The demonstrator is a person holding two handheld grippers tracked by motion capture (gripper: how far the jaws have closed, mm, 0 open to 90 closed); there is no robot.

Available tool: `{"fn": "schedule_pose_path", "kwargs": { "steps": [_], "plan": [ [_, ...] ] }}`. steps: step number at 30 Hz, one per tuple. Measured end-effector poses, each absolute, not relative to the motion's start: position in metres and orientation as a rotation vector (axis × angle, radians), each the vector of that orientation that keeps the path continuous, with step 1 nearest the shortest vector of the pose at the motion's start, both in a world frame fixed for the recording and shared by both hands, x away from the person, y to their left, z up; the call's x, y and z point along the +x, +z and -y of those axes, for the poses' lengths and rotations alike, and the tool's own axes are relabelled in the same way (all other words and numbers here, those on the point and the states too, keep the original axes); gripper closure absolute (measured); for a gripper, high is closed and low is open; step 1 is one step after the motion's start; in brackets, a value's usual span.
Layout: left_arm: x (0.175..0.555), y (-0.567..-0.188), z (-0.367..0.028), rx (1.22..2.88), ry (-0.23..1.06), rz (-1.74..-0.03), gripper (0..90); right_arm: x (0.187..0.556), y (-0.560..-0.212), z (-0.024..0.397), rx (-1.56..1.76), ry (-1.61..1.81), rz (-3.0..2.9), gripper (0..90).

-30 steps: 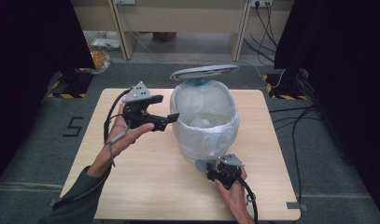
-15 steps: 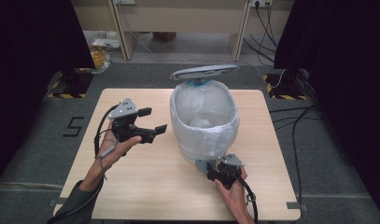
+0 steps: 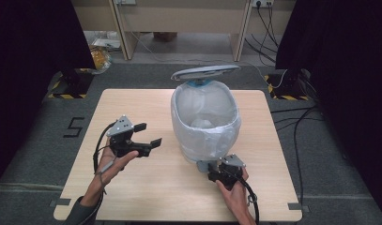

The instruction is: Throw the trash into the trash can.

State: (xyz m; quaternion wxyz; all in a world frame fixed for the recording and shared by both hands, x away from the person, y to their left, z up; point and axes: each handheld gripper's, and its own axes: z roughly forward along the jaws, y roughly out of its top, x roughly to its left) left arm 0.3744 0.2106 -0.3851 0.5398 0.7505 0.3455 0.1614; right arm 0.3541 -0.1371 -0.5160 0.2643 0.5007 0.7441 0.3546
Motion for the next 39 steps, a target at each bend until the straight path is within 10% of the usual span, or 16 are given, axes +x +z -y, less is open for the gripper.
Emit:
{"fn": "schedule_pose_path", "kwargs": {
  "steps": [39],
  "plan": [
    [0.351,-0.503,-0.235,1.967,0.415,-0.987,15.0,0.354,-0.516,0.138,1.355,0.962,-2.016,18.9]
  ]
}}
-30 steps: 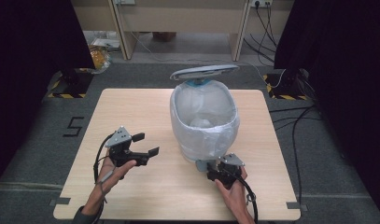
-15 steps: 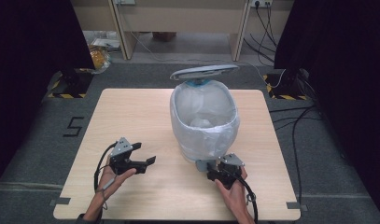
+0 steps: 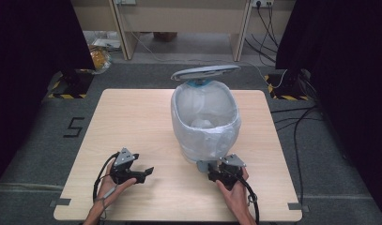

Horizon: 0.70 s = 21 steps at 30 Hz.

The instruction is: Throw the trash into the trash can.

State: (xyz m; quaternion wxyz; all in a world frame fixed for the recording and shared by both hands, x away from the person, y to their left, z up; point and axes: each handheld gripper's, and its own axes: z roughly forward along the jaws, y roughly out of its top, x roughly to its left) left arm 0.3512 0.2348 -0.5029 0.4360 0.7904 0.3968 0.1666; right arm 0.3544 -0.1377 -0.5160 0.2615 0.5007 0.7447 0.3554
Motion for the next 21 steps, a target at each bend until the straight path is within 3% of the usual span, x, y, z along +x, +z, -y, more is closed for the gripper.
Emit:
{"fn": "schedule_pose_path", "kwargs": {
  "steps": [8,21],
  "plan": [
    [0.339,-0.513,-0.235,2.084,0.456,-0.986,15.1,0.354,-0.516,0.138,1.36,0.963,-2.016,18.9],
    [0.335,-0.524,-0.239,2.101,0.416,-1.019,14.4,0.355,-0.516,0.139,1.352,0.965,-2.024,18.9]
  ]
}}
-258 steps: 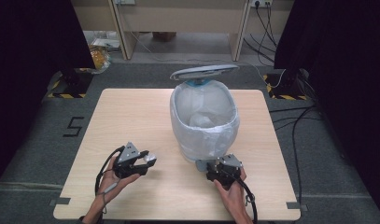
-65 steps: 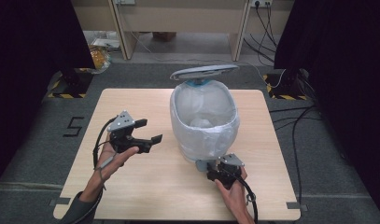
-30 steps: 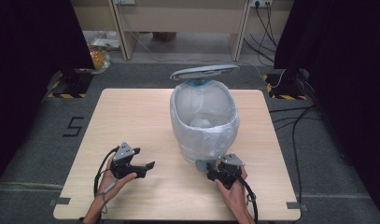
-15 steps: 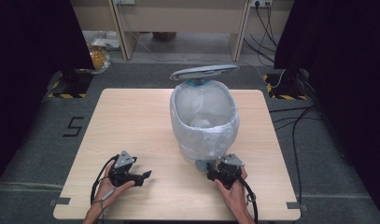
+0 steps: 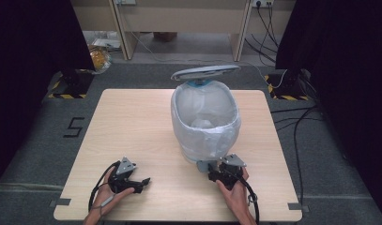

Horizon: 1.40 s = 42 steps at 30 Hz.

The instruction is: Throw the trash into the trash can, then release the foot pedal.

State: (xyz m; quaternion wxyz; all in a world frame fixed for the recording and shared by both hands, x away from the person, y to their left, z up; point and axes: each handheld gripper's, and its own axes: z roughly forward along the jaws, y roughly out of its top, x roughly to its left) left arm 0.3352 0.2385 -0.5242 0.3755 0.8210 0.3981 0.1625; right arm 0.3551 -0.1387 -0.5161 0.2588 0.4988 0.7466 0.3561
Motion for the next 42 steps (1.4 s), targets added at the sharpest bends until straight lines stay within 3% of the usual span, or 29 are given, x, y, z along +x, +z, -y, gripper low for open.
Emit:
{"fn": "schedule_pose_path", "kwargs": {
  "steps": [42],
  "plan": [
    [0.3356,-0.5245,-0.2383,2.096,0.416,-1.023,14.3,0.3555,-0.5159,0.1393,1.358,0.973,-2.03,18.8]
  ]
}}
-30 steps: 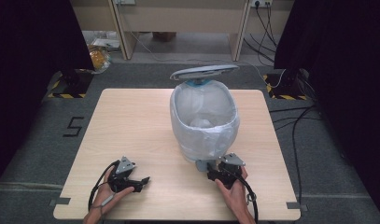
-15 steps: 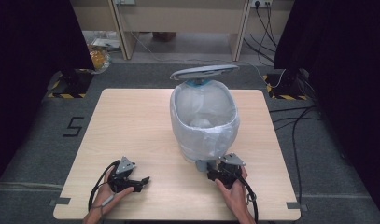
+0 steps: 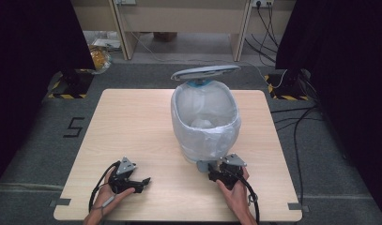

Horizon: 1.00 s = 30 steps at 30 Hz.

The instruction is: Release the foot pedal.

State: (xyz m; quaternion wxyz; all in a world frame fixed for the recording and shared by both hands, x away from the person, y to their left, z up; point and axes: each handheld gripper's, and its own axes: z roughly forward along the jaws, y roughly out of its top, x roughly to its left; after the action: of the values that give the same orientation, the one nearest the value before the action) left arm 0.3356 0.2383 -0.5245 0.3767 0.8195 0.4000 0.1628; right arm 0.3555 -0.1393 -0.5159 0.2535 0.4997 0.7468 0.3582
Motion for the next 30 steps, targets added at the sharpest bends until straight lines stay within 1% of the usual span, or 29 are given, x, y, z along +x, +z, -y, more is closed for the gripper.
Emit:
{"fn": "schedule_pose_path", "kwargs": {
  "steps": [10,30],
  "plan": [
    [0.3355,-0.5245,-0.2383,2.095,0.417,-1.023,14.3,0.3579,-0.5161,0.143,1.404,1.015,-2.038,18.8],
    [0.3356,-0.5245,-0.2383,2.096,0.417,-1.023,14.3,0.357,-0.5134,0.144,1.384,1.034,-2.025,18.8]
  ]
}}
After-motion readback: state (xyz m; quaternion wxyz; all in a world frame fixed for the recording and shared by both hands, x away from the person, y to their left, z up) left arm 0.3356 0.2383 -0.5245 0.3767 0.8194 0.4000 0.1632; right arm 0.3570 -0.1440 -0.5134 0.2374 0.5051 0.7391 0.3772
